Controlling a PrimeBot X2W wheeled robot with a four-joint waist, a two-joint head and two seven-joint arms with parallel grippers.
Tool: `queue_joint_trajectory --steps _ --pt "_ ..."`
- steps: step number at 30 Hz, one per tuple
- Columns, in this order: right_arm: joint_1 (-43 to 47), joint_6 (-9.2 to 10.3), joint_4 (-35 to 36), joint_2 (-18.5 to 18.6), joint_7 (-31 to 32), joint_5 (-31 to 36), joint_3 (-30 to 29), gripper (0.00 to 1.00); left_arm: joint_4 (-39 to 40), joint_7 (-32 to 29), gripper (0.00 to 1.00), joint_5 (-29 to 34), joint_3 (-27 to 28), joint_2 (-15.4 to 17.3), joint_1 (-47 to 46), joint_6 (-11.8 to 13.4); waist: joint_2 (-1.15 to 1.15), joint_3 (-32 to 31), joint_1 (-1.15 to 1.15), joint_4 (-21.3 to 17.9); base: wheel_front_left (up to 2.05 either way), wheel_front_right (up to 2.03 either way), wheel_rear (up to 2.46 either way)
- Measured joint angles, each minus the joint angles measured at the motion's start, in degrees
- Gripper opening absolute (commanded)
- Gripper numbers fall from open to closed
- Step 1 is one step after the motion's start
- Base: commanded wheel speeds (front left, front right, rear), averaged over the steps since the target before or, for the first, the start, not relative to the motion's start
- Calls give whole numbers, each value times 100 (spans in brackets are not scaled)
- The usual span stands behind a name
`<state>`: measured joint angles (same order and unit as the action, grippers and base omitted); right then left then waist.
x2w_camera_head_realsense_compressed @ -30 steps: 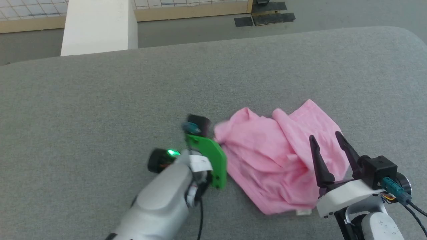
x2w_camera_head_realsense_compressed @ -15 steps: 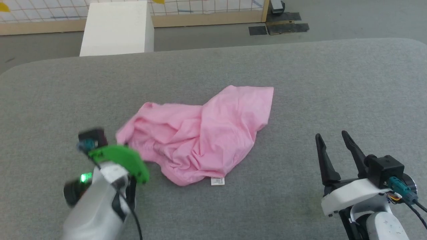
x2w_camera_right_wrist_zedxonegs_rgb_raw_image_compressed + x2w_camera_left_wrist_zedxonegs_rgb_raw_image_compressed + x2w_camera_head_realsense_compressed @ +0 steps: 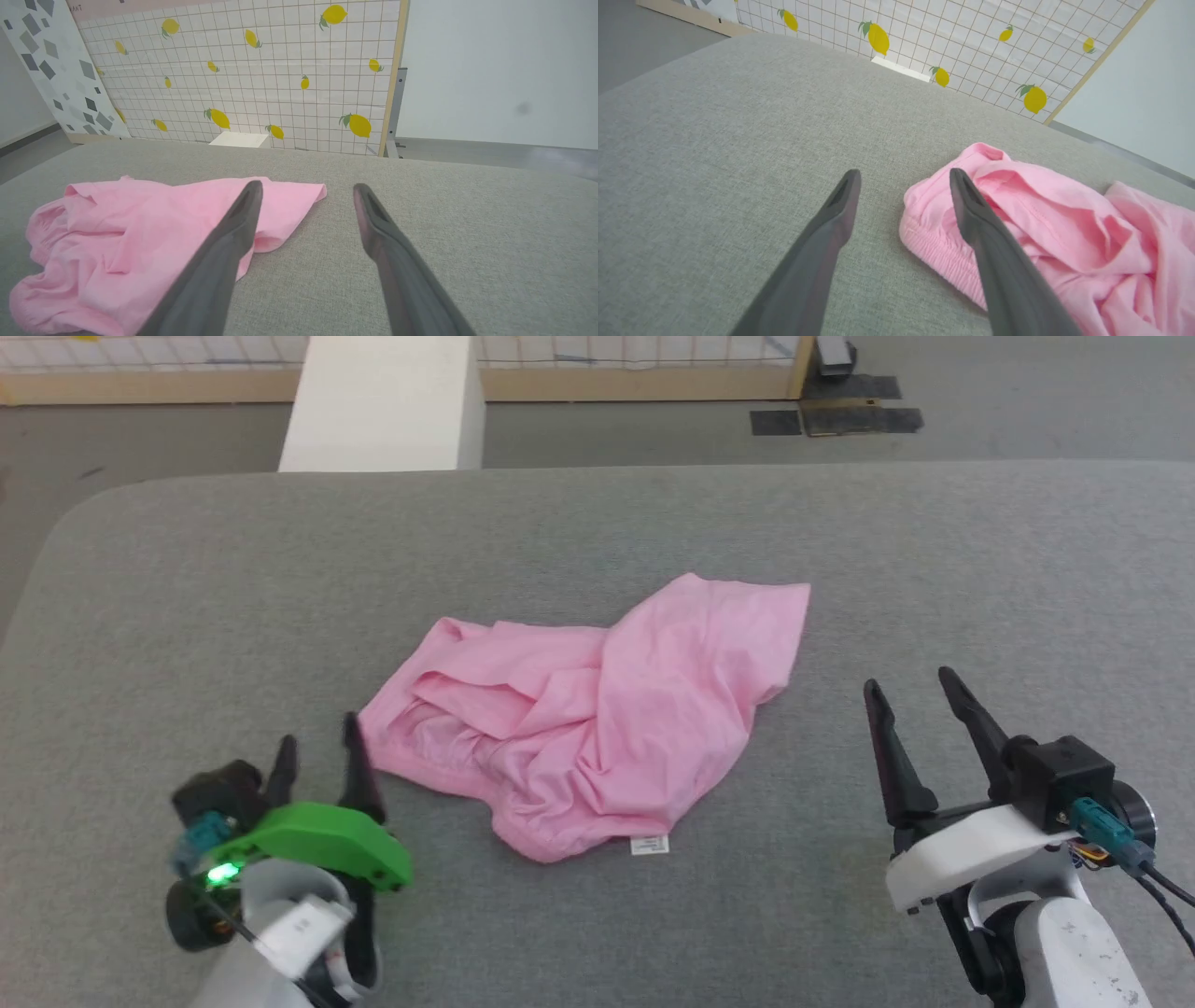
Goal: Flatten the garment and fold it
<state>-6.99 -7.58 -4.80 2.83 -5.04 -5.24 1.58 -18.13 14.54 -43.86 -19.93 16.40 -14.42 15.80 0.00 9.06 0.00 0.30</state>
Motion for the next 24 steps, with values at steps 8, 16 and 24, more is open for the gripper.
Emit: queue_joint_trajectory --steps 8,16,24 --pt "18 0 -9 2 57 15 -1 100 259 -2 100 1444 -1160 -457 230 -1129 0 -71 0 297 0 0 0" --pt "114 0 -30 2 74 2 10 100 -511 -1526 100 1552 -1800 -644 208 -1147 0 -152 0 124 0 0 0" --pt "247 0 -43 4 73 -40 -7 100 -215 -2532 100 1360 -1748 -535 197 -721 0 -187 0 -66 0 0 0"
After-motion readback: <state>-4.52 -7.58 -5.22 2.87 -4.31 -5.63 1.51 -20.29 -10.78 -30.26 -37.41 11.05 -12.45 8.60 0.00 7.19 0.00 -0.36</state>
